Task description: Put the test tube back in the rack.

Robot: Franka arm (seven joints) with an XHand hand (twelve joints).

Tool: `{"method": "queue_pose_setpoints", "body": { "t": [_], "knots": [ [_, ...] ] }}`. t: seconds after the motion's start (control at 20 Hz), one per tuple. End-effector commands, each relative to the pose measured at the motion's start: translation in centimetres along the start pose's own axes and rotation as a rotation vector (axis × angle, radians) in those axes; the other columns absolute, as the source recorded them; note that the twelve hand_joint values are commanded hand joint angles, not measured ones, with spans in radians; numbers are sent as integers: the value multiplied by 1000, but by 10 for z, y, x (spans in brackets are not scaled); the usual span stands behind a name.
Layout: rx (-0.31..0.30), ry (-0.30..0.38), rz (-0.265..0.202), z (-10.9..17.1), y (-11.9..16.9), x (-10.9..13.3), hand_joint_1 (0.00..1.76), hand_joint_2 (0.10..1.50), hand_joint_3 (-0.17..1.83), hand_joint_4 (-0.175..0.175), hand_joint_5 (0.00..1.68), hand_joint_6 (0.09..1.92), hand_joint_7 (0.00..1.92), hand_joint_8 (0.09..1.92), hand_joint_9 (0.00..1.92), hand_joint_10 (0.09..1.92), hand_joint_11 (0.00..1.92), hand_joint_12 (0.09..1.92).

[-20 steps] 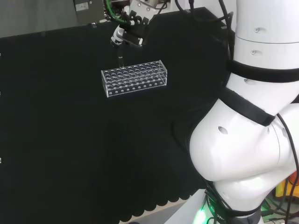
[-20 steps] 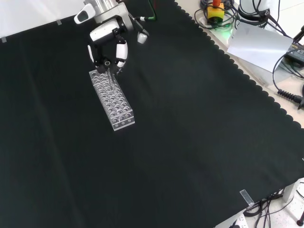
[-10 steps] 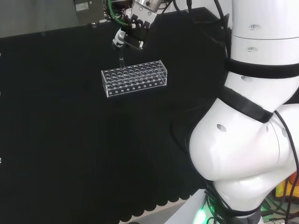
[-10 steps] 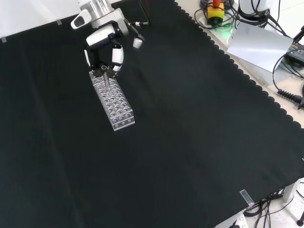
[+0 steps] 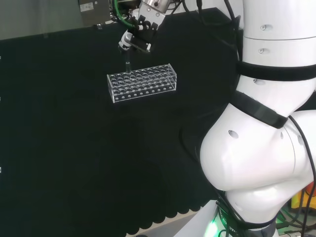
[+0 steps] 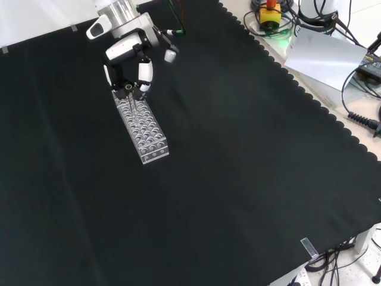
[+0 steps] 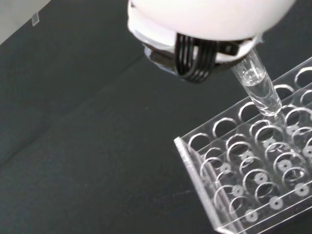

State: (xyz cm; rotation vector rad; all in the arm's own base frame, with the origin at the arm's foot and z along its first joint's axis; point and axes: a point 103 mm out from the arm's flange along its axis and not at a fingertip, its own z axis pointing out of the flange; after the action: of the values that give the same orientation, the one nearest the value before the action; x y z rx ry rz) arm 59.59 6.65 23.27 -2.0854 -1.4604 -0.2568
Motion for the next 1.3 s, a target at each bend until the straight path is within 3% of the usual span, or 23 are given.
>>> {"method": "queue_pose_setpoints", "body": {
  "t": [0.05, 0.4, 1.3],
  "knots": [
    [9, 10, 3, 2, -2, -1, 1431, 707, 500, -175, 1323, 243, 1364, 751, 1338, 472, 1194, 926],
    [10, -13, 8, 8, -8, 2, 1431, 707, 500, -175, 1324, 241, 1363, 750, 1338, 471, 1193, 927],
    [38, 6, 13, 13, -9, -10, 1431, 707, 500, -175, 1325, 237, 1363, 750, 1339, 472, 1190, 928]
  ]
}}
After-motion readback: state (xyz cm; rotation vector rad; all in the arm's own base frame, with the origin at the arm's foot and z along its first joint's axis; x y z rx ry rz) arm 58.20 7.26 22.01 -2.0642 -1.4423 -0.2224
